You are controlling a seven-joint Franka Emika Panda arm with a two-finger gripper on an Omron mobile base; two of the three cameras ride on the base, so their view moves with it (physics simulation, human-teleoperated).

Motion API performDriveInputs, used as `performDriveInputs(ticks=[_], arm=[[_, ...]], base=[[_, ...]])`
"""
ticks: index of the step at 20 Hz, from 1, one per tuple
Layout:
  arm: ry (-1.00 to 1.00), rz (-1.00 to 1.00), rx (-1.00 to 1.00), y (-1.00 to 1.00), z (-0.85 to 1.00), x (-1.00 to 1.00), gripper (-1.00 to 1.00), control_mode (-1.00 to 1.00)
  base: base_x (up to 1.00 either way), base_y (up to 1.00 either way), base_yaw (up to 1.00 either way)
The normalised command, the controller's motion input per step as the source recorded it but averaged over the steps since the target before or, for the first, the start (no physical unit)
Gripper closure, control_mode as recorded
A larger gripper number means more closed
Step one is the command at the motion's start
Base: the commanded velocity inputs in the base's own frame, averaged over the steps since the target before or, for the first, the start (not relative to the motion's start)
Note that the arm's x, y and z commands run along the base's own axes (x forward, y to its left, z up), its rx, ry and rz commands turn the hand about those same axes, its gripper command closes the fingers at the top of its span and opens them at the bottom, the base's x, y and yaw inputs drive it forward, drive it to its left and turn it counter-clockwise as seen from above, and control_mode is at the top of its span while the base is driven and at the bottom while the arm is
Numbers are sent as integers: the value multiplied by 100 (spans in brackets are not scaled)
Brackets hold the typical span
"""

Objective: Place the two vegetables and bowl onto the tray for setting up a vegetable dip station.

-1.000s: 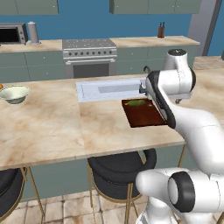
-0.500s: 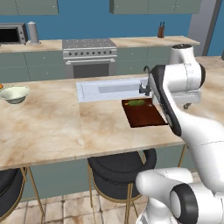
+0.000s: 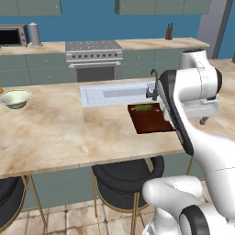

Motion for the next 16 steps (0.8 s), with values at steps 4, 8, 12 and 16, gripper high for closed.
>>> performDriveInputs(ticks=[4,8,12,16], arm=[[14,0,2,0,0,-18,-100,-100],[7,0,9,0,0,-9,-100,-100],[1,0,8,0,0,-9,-100,-100],[0,0,1,0,-5,-11,-100,-100]], base=[[0,0,0],[0,0,0],[0,0,0],[0,0,0]])
